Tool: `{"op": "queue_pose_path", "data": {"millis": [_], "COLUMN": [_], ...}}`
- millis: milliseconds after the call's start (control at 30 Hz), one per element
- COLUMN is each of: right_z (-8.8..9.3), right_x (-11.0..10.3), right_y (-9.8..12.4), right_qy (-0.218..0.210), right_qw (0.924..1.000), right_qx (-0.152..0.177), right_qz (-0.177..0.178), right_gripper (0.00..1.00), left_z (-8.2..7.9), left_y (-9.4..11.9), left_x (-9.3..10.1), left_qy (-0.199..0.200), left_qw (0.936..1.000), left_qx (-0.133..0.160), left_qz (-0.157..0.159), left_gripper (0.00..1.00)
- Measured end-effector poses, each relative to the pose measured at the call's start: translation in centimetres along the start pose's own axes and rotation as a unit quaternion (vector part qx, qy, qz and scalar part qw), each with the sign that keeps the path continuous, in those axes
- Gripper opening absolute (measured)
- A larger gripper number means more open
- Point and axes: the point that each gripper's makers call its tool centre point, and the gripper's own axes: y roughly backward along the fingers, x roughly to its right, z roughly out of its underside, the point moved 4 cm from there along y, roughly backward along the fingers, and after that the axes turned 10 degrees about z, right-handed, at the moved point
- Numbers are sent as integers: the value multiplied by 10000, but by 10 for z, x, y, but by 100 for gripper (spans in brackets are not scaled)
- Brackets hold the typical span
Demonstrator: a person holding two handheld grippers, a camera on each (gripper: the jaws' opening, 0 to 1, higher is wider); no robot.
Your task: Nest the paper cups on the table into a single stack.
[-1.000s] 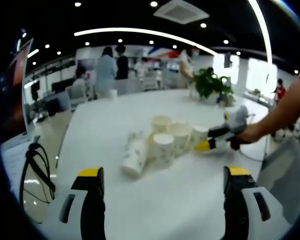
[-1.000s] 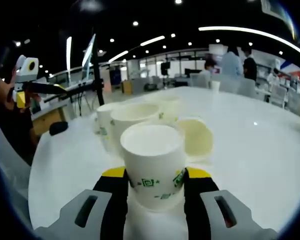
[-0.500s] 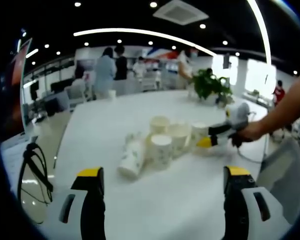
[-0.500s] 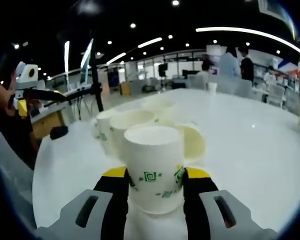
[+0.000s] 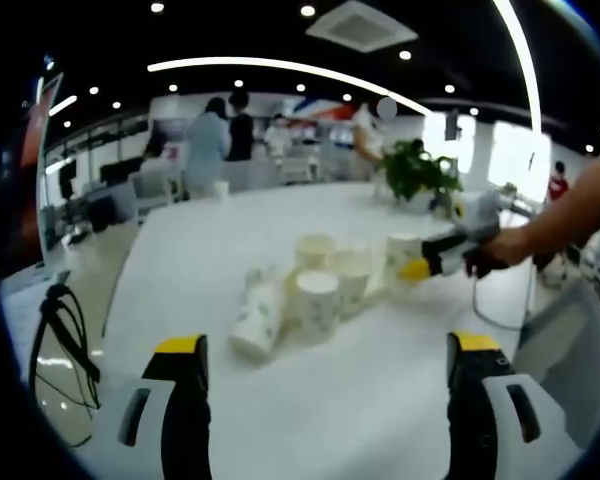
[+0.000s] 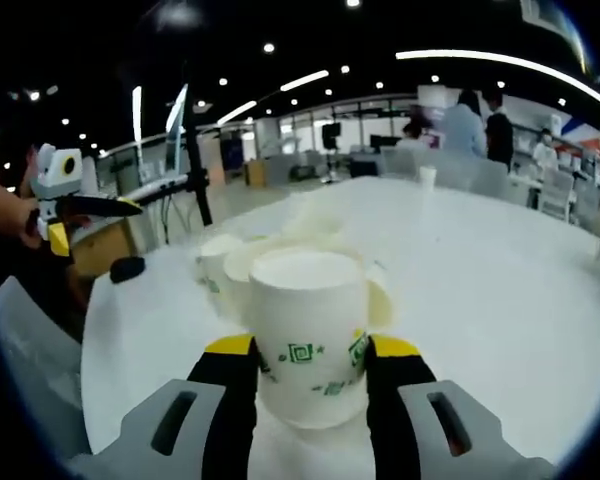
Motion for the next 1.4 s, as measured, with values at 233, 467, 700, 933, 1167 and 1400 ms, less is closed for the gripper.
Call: {"op": "queue_pose_path", "data": {"millis": [233, 467, 700, 933, 1167, 1400], "right_z": [-11, -25, -41, -54, -56, -59], "right_x": [5, 9, 9, 13, 14, 15], "right_y": [2, 7, 15, 20, 25, 27], "right_qy": [59, 131, 125, 136, 141, 127], "right_qw": [10000, 9999, 9998, 9998, 9998, 9999], "right_qx": [30, 60, 98, 128, 71, 46], "right_qz": [37, 58, 81, 95, 84, 49], "right_gripper": [39, 39, 39, 39, 39, 39], "left_z": [-5, -10, -12, -15, -17, -21], "left_y": [1, 4, 14, 20, 21, 20], "left_x": [-7, -9, -8, -7, -6, -5], "left_qy": [-48, -51, -93, -137, -160, -166], "left_qw": [10000, 9999, 9999, 9998, 9998, 9998], "left_qx": [56, 105, 131, 129, 127, 127], "left_qz": [-3, -23, -46, -55, -63, -52], "left_gripper": [97, 97, 98, 98, 98, 98]}}
